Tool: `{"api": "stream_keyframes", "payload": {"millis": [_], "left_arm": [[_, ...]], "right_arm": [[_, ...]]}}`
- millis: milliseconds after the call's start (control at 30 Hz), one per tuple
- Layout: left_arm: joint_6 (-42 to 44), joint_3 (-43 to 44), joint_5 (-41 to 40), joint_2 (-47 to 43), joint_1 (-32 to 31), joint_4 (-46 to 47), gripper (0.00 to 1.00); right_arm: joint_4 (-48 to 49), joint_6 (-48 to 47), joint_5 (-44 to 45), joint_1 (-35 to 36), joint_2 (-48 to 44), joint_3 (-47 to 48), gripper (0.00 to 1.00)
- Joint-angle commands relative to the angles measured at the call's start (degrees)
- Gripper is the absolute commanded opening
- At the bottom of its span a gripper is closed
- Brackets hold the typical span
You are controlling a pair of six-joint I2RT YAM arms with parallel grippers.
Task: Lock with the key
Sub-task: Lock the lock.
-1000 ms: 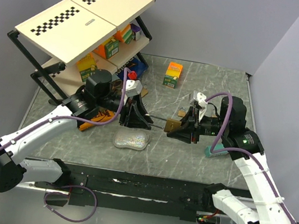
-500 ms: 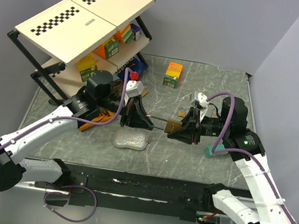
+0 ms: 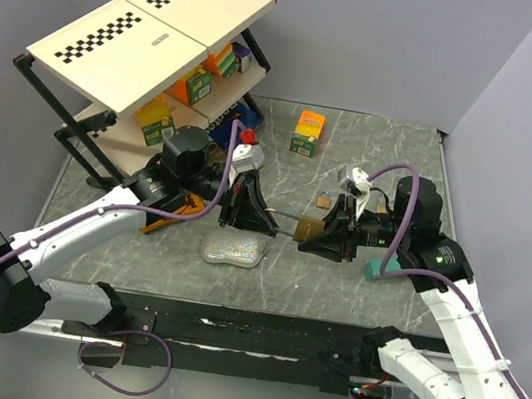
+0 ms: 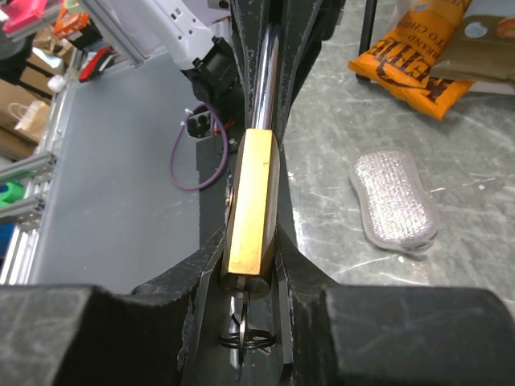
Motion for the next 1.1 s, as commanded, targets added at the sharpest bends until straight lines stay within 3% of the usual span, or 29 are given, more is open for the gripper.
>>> {"api": "stream_keyframes", "payload": {"millis": [0,233,500,567,600,633,700,800,933,1067], "left_arm": [[-3.11,3.76,-4.02,5.19,-7.54,12.88,0.01],[-3.2,4.38,-4.11,6.61,-8.33,13.51,0.01],[2.5,2.62,-3.24,2.83,-1.75,3.59,0.01],[5.23,2.44,-2.36,1.69,1.24,-0.46,0.01],[6.19,2.44,-2.18,1.51,2.2,-1.69,0.01],[7.86,2.53,-1.83,1.16,3.87,-3.09,0.01],[9.8,2.79,-1.39,0.54,4.93,-6.95,0.01],[13.23,3.15,-1.21,0.1,5.55,-9.96,0.01],[12.71,2.97,-0.25,0.28,5.55,-9.17,0.01],[12.62,2.97,0.89,0.45,5.55,-8.56,0.01]], "right_arm": [[18.53,1.96,-4.19,5.9,3.78,-0.76,0.0],[21.26,2.85,-5.07,6.34,5.8,-0.33,0.0],[4.85,-6.55,-6.21,2.3,5.28,3.02,0.03],[2.03,-7.61,-6.92,-1.03,4.92,3.63,0.23],[0.36,-9.27,-6.92,-2.35,4.66,4.07,0.47],[-3.57,-10.59,-6.92,-4.28,4.66,4.59,0.57],[-7.9,-14.88,-4.99,-6.05,4.66,6.53,0.74],[-15.2,-19.73,-3.93,-9.47,4.4,7.67,0.86],[-20.74,-24.39,-3.23,-11.5,4.66,8.55,0.85],[-20.41,-25.63,-3.31,-11.42,4.4,7.07,0.7]]}}
